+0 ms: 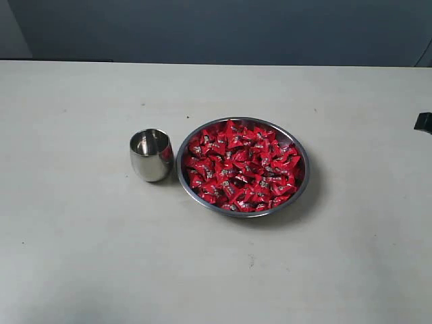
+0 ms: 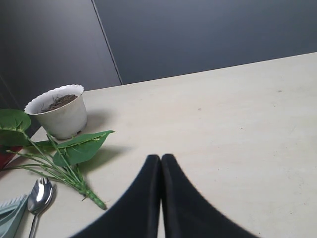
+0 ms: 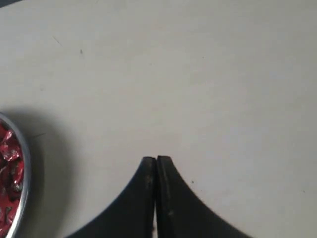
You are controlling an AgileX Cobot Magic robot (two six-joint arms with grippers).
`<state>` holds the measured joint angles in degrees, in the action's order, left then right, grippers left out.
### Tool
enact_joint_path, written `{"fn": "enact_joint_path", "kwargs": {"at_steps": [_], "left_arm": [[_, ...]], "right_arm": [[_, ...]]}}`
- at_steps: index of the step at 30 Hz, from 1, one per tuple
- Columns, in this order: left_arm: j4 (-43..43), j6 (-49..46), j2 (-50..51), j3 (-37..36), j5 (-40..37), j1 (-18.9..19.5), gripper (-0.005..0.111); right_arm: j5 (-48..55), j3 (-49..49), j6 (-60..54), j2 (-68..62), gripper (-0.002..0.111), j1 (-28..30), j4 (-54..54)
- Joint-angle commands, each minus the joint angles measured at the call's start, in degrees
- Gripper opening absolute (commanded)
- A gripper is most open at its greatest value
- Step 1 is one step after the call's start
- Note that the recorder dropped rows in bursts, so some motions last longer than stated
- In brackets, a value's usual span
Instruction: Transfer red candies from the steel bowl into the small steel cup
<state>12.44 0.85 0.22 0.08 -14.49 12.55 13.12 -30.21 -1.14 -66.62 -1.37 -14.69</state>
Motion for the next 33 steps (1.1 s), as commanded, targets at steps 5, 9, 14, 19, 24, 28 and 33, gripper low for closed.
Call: {"fn": "enact_joint_path", "kwargs": {"at_steps": [5, 9, 14, 19, 24, 28, 33], "left_arm": [[0.25, 0.21, -0.22, -0.08, 0.75, -0.16, 0.000], [0.25, 0.21, -0.22, -0.08, 0.75, -0.16, 0.000], [0.25, 0.21, -0.22, -0.08, 0.75, -0.16, 0.000], [0.25, 0.21, -0.22, -0.08, 0.75, -0.16, 0.000], [0.25, 0.21, -0.22, -0.08, 0.75, -0.16, 0.000], [0.25, 0.21, -0.22, -0.08, 0.75, -0.16, 0.000], [0.25, 0.21, -0.22, -0.08, 0.76, -0.16, 0.000]], "right_arm": [[7.26, -9.03, -2.85, -5.71, 0.000, -0.07, -1.43], [9.10, -11.47, -3.12, -9.10, 0.000, -0.44, -3.16], [7.72, -13.58, -3.37, -13.27, 0.000, -3.38, -3.52], [5.09, -17.20, -3.37, -17.76, 0.000, -6.19, -3.66], [5.06, -20.58, -3.37, -20.91, 0.000, -7.40, -5.50], [4.77, -23.09, -3.37, -22.33, 0.000, -8.08, -6.49], [4.80, -27.60, -3.37, -24.35, 0.000, -8.36, -7.23]]}}
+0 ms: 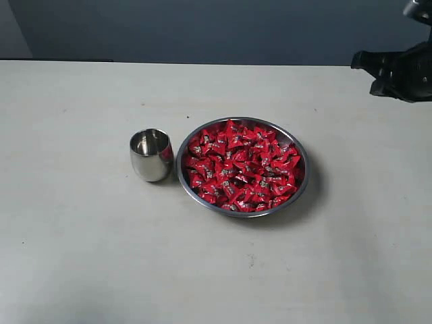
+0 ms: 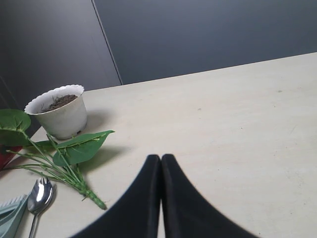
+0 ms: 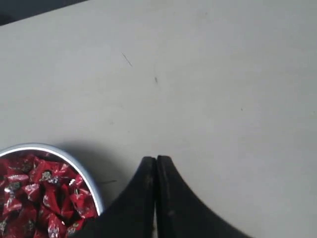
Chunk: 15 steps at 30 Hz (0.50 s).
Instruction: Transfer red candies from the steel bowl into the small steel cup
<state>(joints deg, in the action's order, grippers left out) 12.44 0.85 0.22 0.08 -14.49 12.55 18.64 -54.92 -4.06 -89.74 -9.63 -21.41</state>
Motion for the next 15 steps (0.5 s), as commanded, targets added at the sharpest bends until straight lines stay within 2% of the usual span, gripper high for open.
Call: {"fn": "enact_joint_path", "kwargs": {"at_steps": [1, 15], "left_arm": [[0.25, 0.21, -0.22, -0.08, 0.76, -0.16, 0.000], [0.25, 0.21, -0.22, -0.08, 0.76, -0.16, 0.000]], "right_arm": [[-0.61, -3.24, -0.45, -1.46, 0.000, -0.10, -0.68], [-0.94, -3.81, -0.45, -3.82, 0.000, -0.10, -3.37]]}}
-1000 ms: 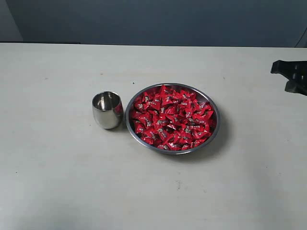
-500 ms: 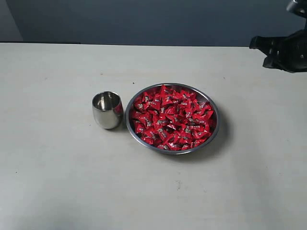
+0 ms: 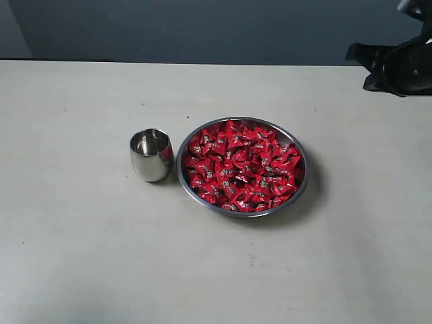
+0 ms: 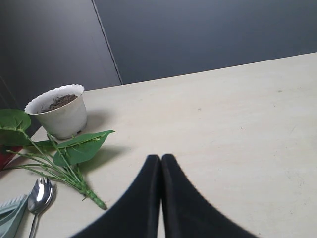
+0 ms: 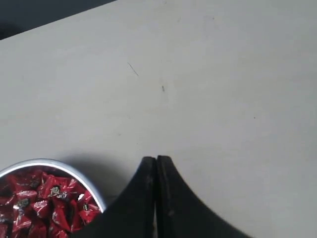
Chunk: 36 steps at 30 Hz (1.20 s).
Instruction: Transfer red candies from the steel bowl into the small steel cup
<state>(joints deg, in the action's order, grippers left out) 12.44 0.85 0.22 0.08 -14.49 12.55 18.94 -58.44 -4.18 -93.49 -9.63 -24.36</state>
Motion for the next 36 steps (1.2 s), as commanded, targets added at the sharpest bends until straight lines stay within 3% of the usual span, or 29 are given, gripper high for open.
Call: {"fn": "enact_joint_path", "kwargs": {"at_steps": [1, 36], "left_arm": [[0.25, 0.21, -0.22, -0.08, 0.76, -0.16, 0.000], [0.25, 0.21, -0.22, -0.08, 0.76, -0.16, 0.000]], "right_arm": [[-1.54, -0.29, -0.33, -0.07, 0.000, -0.10, -0.51], [-2.91, -1.29, -0.48, -0.07, 0.000, -0.10, -0.91]]}}
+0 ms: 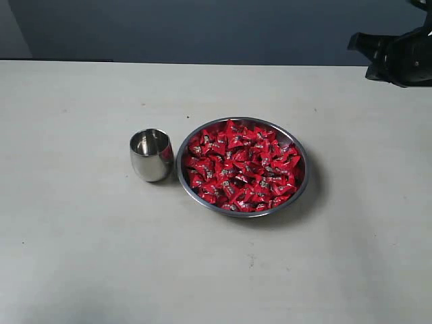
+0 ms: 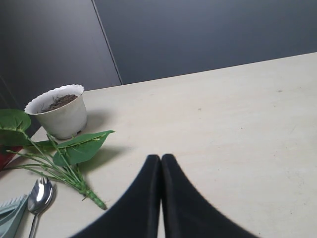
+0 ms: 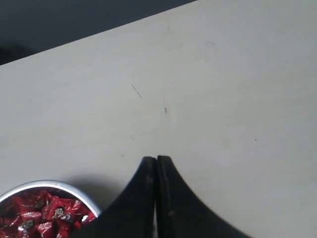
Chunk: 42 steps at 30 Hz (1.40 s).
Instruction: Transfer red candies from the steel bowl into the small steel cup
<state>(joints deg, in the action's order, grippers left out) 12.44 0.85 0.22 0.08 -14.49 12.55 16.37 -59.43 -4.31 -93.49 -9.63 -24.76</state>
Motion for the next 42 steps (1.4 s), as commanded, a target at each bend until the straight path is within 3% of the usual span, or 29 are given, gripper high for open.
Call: {"fn": "enact_joint_path", "kwargs": {"at_steps": [1, 42], "left_arm": [[0.25, 0.21, -0.22, -0.08, 0.76, -0.16, 0.000], [0.25, 0.21, -0.22, -0.08, 0.76, -0.16, 0.000]], "right_arm": [[-0.34, -0.31, -0.36, -0.07, 0.000, -0.10, -0.52], [-1.58, -0.31, -0.36, -0.07, 0.000, -0.10, -0.79]]}}
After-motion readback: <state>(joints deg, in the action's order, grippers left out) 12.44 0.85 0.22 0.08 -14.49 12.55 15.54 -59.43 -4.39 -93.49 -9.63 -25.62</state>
